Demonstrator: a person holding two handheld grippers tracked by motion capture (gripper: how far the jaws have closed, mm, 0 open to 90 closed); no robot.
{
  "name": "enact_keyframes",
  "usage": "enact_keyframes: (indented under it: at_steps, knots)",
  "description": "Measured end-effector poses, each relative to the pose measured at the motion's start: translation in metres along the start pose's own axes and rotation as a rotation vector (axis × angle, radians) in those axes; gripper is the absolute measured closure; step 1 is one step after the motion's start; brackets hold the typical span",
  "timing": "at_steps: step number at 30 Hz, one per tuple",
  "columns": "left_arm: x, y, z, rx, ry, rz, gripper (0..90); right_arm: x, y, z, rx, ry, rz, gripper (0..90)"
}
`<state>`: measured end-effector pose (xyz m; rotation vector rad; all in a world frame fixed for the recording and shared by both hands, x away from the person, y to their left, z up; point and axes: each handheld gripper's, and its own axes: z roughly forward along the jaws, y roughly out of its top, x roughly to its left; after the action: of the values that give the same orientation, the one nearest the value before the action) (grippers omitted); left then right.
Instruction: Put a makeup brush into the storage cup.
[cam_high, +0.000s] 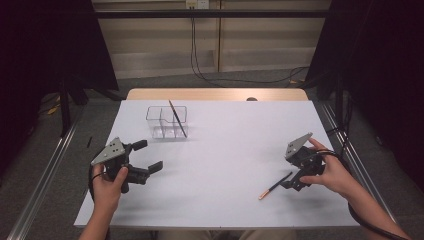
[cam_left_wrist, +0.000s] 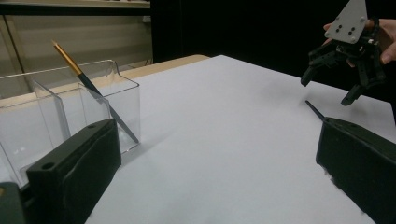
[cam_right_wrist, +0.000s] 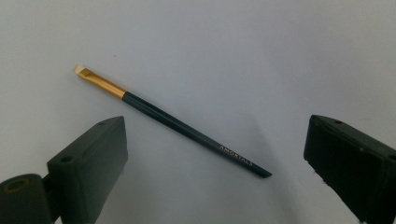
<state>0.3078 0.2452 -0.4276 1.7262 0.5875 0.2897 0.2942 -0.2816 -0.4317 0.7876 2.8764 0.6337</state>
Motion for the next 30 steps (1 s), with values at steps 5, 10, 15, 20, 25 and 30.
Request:
enact_keyframes:
  at_steps: [5, 10, 15, 20, 25, 30]
  knots:
    - [0.0, 0.001, 0.0, -0.001, -0.004, 0.012, 0.0, -0.002, 0.0, 0.003, 0.048, 0.001, -0.017, 6.5]
    - [0.0, 0.0, 0.001, 0.007, -0.004, 0.013, 0.0, -0.002, 0.001, 0.006, 0.088, 0.0, -0.035, 7.3]
    - [-0.001, 0.0, 0.002, -0.001, -0.006, 0.006, 0.0, -0.002, 0.003, 0.009, 0.111, 0.003, -0.046, 7.6]
    - [0.0, 0.0, 0.001, 0.009, -0.004, 0.013, 0.0, -0.003, 0.004, 0.013, 0.134, 0.006, -0.06, 8.9]
    - [0.0, 0.0, 0.001, 0.008, -0.004, 0.014, 0.0, -0.003, 0.005, 0.017, 0.154, 0.017, -0.074, 12.8]
    - [0.0, -0.001, 0.002, 0.009, -0.007, 0.008, 0.0, -0.004, 0.004, 0.02, 0.171, 0.022, -0.088, 15.2]
